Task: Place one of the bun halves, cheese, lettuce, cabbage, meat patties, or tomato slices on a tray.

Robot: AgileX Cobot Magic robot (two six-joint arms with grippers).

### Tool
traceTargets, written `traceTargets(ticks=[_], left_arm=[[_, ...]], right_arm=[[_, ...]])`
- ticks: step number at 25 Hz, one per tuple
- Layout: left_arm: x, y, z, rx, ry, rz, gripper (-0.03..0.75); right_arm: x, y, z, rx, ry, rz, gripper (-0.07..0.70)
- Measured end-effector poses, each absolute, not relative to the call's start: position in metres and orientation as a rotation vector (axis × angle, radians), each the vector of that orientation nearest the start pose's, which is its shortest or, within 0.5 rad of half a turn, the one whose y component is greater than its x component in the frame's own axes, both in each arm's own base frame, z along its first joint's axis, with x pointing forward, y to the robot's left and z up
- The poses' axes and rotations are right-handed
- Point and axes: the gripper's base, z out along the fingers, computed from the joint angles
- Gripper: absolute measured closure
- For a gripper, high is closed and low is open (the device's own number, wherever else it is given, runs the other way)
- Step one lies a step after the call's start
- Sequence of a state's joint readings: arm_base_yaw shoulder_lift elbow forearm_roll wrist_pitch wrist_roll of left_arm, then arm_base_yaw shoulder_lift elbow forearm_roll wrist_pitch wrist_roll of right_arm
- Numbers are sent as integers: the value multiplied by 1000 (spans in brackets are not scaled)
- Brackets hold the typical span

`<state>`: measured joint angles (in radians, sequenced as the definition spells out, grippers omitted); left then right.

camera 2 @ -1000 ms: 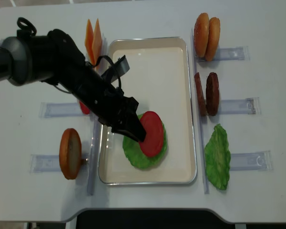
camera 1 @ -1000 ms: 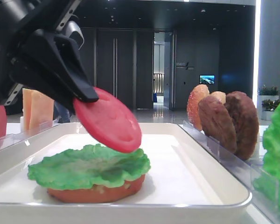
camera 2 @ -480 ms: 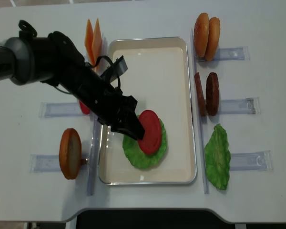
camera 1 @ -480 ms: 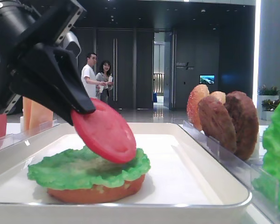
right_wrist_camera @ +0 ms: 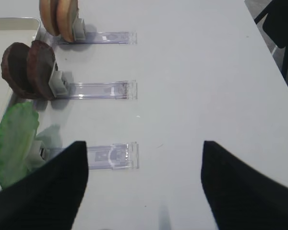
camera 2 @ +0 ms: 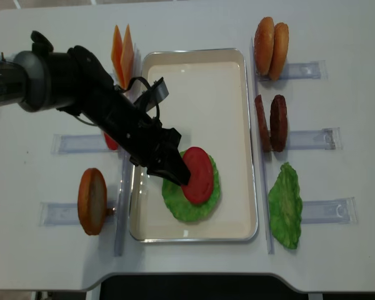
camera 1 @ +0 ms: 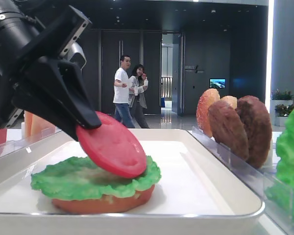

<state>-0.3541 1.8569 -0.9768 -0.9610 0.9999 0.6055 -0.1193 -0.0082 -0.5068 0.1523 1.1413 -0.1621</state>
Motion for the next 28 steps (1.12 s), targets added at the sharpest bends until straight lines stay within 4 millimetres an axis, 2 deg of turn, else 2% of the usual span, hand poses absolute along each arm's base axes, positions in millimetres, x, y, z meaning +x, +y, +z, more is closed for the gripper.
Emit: traceTargets(ticks=[8, 11, 16, 19, 28], left_arm=[[271, -167, 153, 456, 2994, -1187, 641], [270, -165, 152, 452, 3010, -1167, 559], [270, -164, 151, 433, 3039, -1137, 311], [268, -162, 157, 427, 3049, -1100, 212], [262, -148, 183, 436, 3107, -884, 179]], right_arm=[[-9, 14, 273, -61, 2099, 15, 155], [-9, 14, 273, -61, 2099, 15, 155], [-9, 14, 273, -61, 2099, 15, 155], [-9, 14, 273, -61, 2099, 15, 155], [-9, 14, 273, -61, 2099, 15, 155]])
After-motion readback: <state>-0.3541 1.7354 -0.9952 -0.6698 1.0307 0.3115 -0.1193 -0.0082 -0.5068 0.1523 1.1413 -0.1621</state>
